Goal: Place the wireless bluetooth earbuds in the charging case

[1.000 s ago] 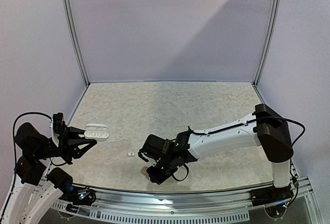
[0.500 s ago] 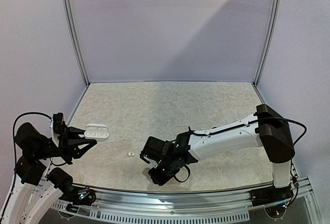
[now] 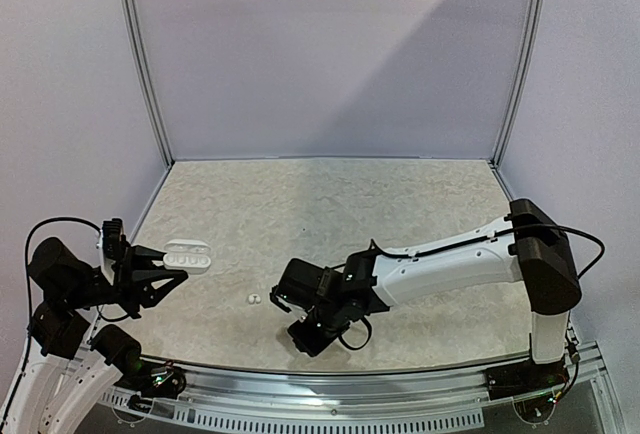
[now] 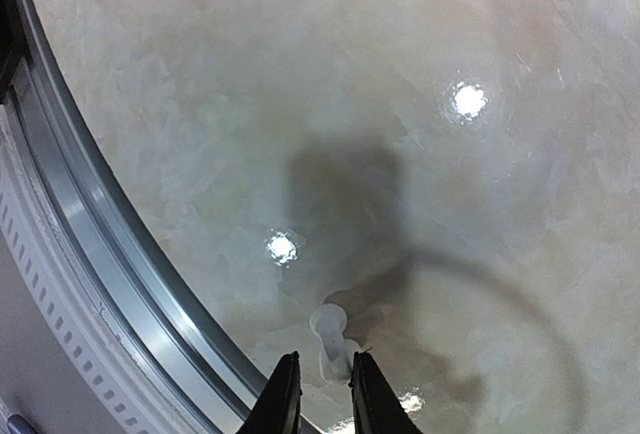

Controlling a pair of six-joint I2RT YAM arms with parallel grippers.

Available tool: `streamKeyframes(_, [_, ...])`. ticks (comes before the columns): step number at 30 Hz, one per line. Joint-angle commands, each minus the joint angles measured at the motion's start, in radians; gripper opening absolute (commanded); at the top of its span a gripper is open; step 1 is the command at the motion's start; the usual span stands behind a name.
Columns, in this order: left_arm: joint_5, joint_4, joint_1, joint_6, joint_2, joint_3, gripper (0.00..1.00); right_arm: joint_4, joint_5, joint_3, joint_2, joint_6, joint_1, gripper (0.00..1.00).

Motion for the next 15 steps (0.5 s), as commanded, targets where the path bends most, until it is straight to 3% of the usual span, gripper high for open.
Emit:
streamKeyframes(1, [0.008, 0.010, 0.012, -0.005, -0.006, -0.013, 0.00, -0.015, 0.003, -0.003, -0.019, -0.007, 0.010, 0.19])
streamKeyframes(15, [0.006, 0.008, 0.012, -0.006, -0.009, -0.015, 0.00, -0.011, -0.006, -0.009, 0.014, 0.000, 0.009, 0.17])
